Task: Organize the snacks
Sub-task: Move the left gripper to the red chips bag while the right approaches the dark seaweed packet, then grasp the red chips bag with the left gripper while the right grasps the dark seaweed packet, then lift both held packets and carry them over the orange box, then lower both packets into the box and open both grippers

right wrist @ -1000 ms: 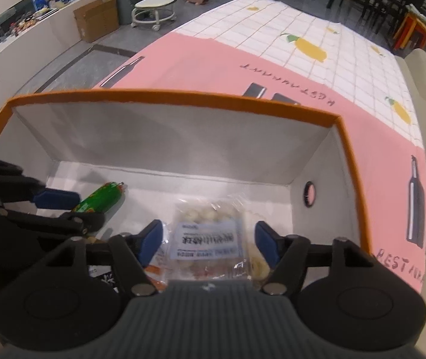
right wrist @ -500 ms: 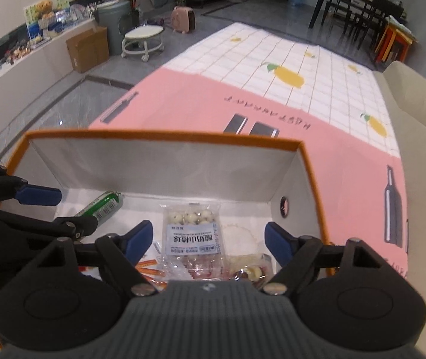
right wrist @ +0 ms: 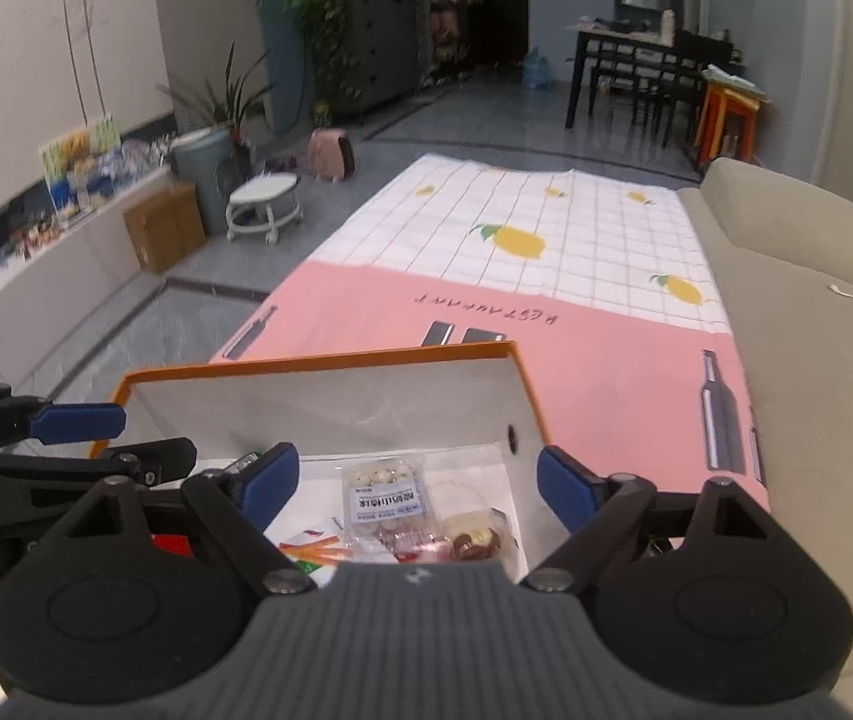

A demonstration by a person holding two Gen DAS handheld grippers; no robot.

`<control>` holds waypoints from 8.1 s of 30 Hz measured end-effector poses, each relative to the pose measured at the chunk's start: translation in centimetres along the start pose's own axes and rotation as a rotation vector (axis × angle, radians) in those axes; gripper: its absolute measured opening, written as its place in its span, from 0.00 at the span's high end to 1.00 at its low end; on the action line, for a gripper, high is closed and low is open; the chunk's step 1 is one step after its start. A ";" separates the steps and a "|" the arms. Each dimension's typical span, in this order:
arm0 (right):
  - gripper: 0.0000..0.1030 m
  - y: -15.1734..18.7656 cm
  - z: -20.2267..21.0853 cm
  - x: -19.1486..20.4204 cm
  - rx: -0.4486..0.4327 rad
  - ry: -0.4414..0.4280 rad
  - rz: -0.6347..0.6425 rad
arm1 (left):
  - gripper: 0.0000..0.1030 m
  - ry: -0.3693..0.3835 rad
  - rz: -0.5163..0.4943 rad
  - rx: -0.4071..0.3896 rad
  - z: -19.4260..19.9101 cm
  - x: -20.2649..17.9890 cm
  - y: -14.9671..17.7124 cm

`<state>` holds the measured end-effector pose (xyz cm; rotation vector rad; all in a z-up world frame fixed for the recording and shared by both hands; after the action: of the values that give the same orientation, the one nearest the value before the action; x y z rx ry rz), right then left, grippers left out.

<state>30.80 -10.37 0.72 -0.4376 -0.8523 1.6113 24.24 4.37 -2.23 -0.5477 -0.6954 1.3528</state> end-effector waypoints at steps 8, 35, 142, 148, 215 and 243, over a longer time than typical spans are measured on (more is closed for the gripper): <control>0.18 4.0 4.8 -2.1 -0.051 0.026 -0.047 | 0.43 0.046 0.033 -0.044 3.4 -2.8 2.4; 0.29 16.4 7.7 -10.4 0.035 0.193 -0.041 | 0.43 0.325 -0.017 0.048 1.6 -13.6 10.0; 0.63 7.7 -13.2 -13.4 0.130 0.029 0.451 | 0.63 0.309 0.157 0.389 -5.3 -13.1 7.2; 0.63 8.0 -11.4 -14.2 0.160 0.056 0.275 | 0.63 0.308 0.180 0.376 -4.5 -12.4 7.8; 0.63 4.5 -8.2 2.1 0.208 0.060 0.432 | 0.63 0.146 0.187 0.229 -6.4 0.4 3.1; 0.27 4.3 -6.8 2.5 0.194 0.089 0.478 | 0.31 0.070 0.220 0.140 -3.7 2.4 1.1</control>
<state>31.97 -6.13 -6.50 -0.6000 -0.5384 2.0737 26.35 7.02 -5.29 -0.5683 -0.4900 1.5663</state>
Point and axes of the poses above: each gripper's, at about its wrist camera, not at the fingertips, and z roughly against the way its jaws point, x to its left, y to its underside, the point moved 3 cm from there along -z, roughly the way its jaws point, and after that the axes turned 7 degrees about -z, right-handed, at the moved point
